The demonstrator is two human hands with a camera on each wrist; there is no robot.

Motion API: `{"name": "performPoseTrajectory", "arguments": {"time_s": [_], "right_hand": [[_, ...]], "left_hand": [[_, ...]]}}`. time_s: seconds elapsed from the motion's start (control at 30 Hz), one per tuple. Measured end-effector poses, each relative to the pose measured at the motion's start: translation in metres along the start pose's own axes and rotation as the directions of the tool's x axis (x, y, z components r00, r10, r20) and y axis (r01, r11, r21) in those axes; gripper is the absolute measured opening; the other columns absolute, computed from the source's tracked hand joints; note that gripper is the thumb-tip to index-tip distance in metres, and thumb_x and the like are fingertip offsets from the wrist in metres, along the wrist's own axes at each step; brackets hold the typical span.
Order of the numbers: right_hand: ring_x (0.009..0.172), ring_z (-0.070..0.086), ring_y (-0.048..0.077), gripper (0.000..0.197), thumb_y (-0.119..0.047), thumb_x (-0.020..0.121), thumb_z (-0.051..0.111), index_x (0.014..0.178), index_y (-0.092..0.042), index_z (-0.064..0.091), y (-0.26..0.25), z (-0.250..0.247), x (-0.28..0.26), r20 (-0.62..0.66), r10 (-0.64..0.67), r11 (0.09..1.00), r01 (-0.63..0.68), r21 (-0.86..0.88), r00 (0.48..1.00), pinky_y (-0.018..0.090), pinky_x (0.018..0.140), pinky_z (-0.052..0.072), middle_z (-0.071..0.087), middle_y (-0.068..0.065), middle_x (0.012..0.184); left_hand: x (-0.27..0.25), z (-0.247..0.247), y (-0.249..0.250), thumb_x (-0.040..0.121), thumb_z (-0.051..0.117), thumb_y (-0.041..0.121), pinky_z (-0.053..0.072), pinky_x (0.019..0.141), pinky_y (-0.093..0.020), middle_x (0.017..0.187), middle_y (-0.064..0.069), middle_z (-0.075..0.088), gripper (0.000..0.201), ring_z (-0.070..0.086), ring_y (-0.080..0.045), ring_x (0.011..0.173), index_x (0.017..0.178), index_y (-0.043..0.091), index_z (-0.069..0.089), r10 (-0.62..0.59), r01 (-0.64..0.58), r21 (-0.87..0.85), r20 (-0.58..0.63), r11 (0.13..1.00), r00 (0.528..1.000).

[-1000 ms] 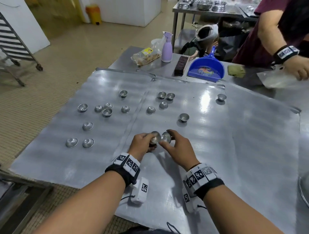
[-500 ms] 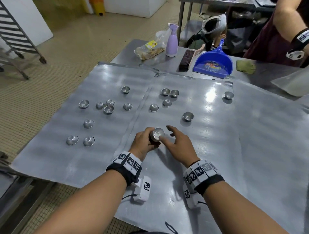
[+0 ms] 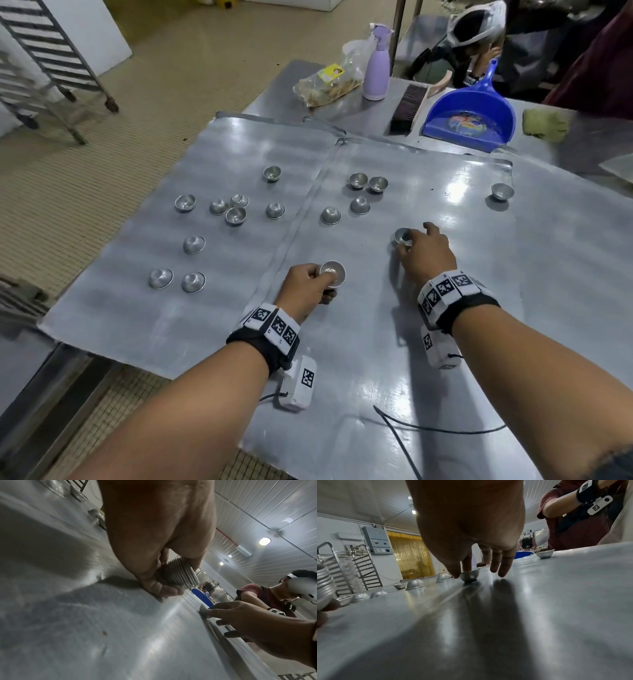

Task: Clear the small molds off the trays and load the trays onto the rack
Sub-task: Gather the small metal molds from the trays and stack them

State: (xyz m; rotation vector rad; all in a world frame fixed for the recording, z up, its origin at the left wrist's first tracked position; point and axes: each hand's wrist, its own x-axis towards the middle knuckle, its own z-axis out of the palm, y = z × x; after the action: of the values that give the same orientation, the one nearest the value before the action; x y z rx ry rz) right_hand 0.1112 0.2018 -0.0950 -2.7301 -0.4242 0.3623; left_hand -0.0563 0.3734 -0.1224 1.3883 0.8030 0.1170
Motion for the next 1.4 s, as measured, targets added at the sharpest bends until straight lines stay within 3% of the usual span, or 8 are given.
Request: {"name": "performPoseTrajectory", "arguments": {"time_s": [0.2,0.3,0.4,0.53,0.67,0.97,1.17,1.4], "right_hand": [[0.135,0.038,0.031,0.024,-0.031,0.096,0.053,0.114,-0.025,0.068,0.003,0.006,-0.009,-0.011,-0.049,0.999,0.049,0.000,0.999,0.043,0.100,0.043,0.037,0.009,0.152],[0.120,0.050,0.031,0.022,-0.029,0.096,0.052,0.109,-0.020,0.068,-0.001,0.010,-0.022,-0.035,-0.088,0.996,0.087,-0.021,0.995,0.040,0.089,0.047,0.056,0.008,0.128],[0.110,0.054,0.030,0.023,-0.030,0.094,0.056,0.114,-0.018,0.059,-0.007,0.014,-0.040,-0.046,-0.074,0.997,0.075,0.017,0.996,0.037,0.080,0.046,0.062,0.007,0.116],[0.108,0.058,0.033,0.043,-0.032,0.088,0.061,0.127,-0.016,0.053,-0.015,0.022,-0.065,-0.023,-0.054,0.997,0.055,0.058,0.998,0.039,0.085,0.049,0.063,0.010,0.115],[0.098,0.062,0.032,0.023,-0.031,0.083,0.063,0.104,-0.022,0.066,-0.027,0.028,-0.091,-0.007,-0.030,0.995,0.031,0.091,1.000,0.035,0.082,0.049,0.061,0.007,0.105],[0.112,0.063,0.023,0.061,-0.043,0.083,0.073,0.135,-0.017,0.055,-0.070,0.044,-0.134,-0.046,-0.142,0.920,0.150,0.362,0.989,0.033,0.094,0.049,0.068,0.003,0.123],[0.102,0.064,0.012,0.056,-0.046,0.081,0.074,0.130,-0.024,0.059,-0.104,0.045,-0.146,-0.100,-0.302,0.824,0.312,0.473,0.948,0.033,0.089,0.052,0.069,-0.006,0.116],[0.097,0.066,0.019,0.057,-0.043,0.083,0.073,0.134,-0.026,0.055,-0.113,0.041,-0.131,-0.068,-0.364,0.824,0.355,0.442,0.929,0.032,0.085,0.051,0.070,-0.002,0.115]], "left_hand": [[0.003,0.000,-0.002,0.087,0.065,0.007,0.051,0.059,-0.032,0.074,-0.018,0.065,0.014,0.063,-0.022,0.056,0.091,-0.007,0.069,-0.002,0.002,-0.006,0.006,1.000,1.000],[0.001,0.000,-0.001,0.087,0.065,0.006,0.050,0.058,-0.032,0.073,-0.017,0.064,0.013,0.063,-0.021,0.055,0.090,-0.006,0.069,0.009,-0.009,0.008,0.017,1.000,1.000],[-0.004,-0.002,-0.001,0.088,0.064,0.004,0.049,0.056,-0.031,0.070,-0.016,0.062,0.009,0.060,-0.020,0.053,0.086,-0.004,0.068,0.029,-0.030,0.031,0.038,0.999,0.999],[-0.012,-0.011,-0.005,0.087,0.063,0.004,0.050,0.057,-0.031,0.071,-0.015,0.062,0.015,0.062,-0.023,0.057,0.088,-0.011,0.066,0.064,-0.067,0.079,0.038,0.995,0.997],[-0.021,-0.027,-0.009,0.087,0.065,0.005,0.051,0.056,-0.030,0.071,-0.011,0.065,0.013,0.067,-0.024,0.061,0.089,-0.007,0.068,0.102,-0.105,0.120,0.035,0.987,0.994],[-0.036,-0.062,-0.010,0.088,0.066,0.007,0.051,0.058,-0.031,0.074,-0.017,0.067,0.010,0.065,-0.021,0.057,0.088,-0.003,0.070,0.101,-0.100,0.050,-0.029,0.994,0.994],[-0.039,-0.067,0.004,0.076,0.073,0.031,0.054,0.071,-0.039,0.079,-0.017,0.069,0.035,0.067,-0.025,0.066,0.089,-0.002,0.076,-0.011,0.000,-0.163,-0.070,0.987,0.998],[-0.039,-0.050,0.022,0.095,0.060,0.034,0.058,0.080,-0.047,0.082,-0.021,0.066,0.034,0.067,-0.031,0.079,0.077,0.007,0.070,-0.058,0.042,-0.318,-0.040,0.947,0.998]]}}
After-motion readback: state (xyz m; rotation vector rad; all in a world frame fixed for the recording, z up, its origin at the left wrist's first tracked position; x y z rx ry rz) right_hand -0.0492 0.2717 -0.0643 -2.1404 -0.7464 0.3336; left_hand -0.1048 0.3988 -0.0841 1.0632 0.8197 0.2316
